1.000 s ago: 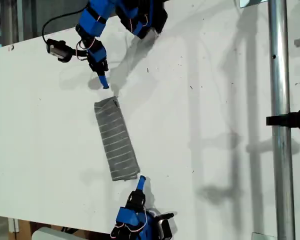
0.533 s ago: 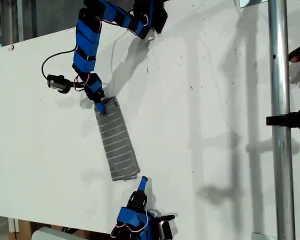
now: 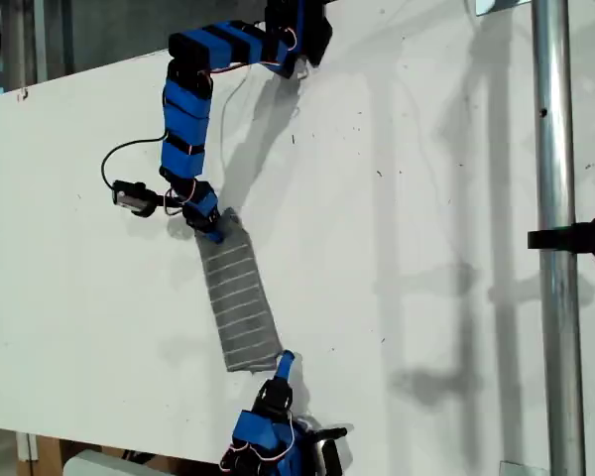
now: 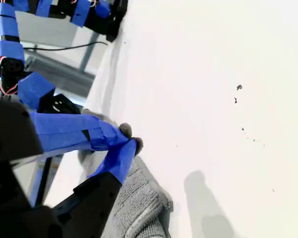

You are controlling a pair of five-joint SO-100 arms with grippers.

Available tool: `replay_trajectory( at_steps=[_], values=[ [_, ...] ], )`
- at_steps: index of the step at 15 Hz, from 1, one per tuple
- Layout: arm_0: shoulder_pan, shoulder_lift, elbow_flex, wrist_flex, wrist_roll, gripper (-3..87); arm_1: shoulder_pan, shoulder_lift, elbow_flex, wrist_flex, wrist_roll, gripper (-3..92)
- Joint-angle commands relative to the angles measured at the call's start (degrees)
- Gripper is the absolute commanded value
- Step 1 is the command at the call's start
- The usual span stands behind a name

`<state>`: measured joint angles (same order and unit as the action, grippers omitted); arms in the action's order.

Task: Grasp corners of a towel and fold twice.

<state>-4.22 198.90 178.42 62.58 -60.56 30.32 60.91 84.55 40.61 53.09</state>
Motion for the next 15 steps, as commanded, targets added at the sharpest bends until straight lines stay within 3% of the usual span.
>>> replay_trajectory(
  at_steps=[1, 3, 6, 8, 10, 15],
  values=[
    [0.62, 0.18, 0.18, 0.09, 0.62, -2.2, -1.05, 12.92, 9.49, 3.16, -4.22, 2.2],
    [0.53, 0.18, 0.18, 0.09, 1.14, -2.2, -0.35, 28.83, 23.99, 8.96, -3.87, 2.2],
    [0.70, 0.18, 0.18, -0.26, 1.85, -2.2, 1.41, 55.46, 37.97, 30.06, 1.41, 2.9],
    [0.88, 0.18, 0.18, -0.44, 2.20, -2.2, -0.53, 69.70, 37.53, 42.98, 5.71, 3.2],
    [1.23, 0.18, 0.18, -0.53, 2.20, -2.2, -4.48, 74.79, 28.39, 48.08, 7.29, 3.1],
    [1.49, 0.18, 0.18, -0.53, 2.11, -2.2, -14.85, 41.66, 20.83, 12.83, 7.91, 3.8]
  ],
)
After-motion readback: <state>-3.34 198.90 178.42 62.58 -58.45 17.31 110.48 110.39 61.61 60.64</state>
